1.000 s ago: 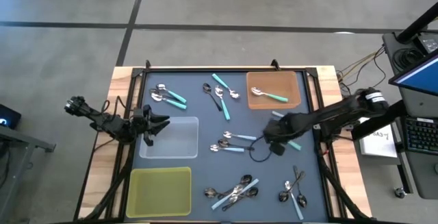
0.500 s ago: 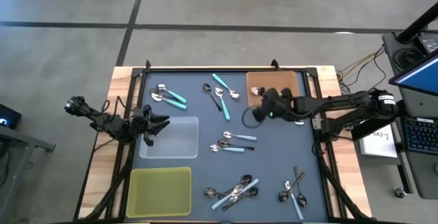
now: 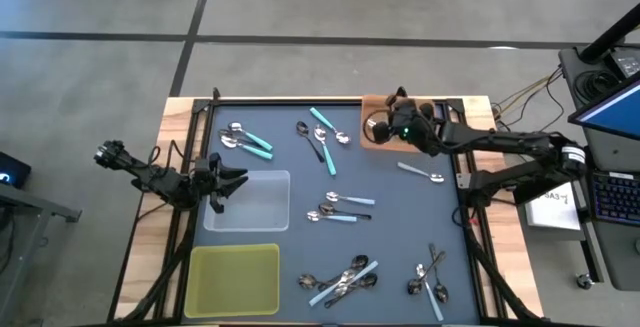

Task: Sort silverware by color (type)
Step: Put the green spoon into the orange bin, then put the light blue spoon into the white bin

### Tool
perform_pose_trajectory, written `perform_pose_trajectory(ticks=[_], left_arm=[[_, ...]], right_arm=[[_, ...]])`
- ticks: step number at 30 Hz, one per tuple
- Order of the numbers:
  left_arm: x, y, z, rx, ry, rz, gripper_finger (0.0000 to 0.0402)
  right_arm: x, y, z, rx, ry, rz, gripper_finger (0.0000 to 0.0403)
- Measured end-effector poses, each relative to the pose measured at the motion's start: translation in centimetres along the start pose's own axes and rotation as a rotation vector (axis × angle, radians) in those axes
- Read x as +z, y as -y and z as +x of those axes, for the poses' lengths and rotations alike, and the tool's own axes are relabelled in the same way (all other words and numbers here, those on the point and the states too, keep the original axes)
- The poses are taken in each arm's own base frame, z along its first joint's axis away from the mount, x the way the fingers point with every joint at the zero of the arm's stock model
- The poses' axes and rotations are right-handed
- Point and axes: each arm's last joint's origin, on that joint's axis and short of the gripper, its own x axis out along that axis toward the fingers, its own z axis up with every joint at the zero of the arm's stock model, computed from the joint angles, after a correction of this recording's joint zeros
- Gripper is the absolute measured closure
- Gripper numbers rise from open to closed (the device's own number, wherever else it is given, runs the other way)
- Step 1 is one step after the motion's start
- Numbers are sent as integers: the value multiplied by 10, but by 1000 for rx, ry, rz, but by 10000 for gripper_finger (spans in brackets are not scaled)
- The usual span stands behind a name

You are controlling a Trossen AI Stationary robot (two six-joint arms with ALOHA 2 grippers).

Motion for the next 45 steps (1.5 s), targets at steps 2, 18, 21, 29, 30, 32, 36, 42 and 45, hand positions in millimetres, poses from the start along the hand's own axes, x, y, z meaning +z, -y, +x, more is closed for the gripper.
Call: perform_pose_trajectory(ticks=[2, 18, 21, 29, 30, 32, 36, 42, 45], left_arm=[[0, 0, 0, 0, 0, 0, 299], [0, 0, 0, 4, 4, -2, 299], [0, 0, 0, 5, 4, -2, 299], [1, 0, 0, 5, 11, -93, 299], [1, 0, 0, 5, 11, -96, 299], [1, 0, 0, 5, 11, -92, 299], [1, 0, 0, 11, 14, -73, 299], [2, 0, 0, 2, 17, -217, 299], [2, 1, 0, -5, 21, -266, 299]], right_arm=[[2, 4, 1, -15, 4, -13, 379], [-10, 16, 5, -68, -148, -544, 378], [-13, 19, 5, -72, -188, -605, 374], [-14, 19, 4, -56, -202, -595, 312], [-15, 18, 4, -39, -208, -607, 305], [-16, 18, 4, -20, -226, -643, 294], [-23, 21, 4, -19, -295, -704, 279], [-26, 22, 4, -28, -326, -624, 271], [-26, 21, 4, -38, -323, -518, 271]])
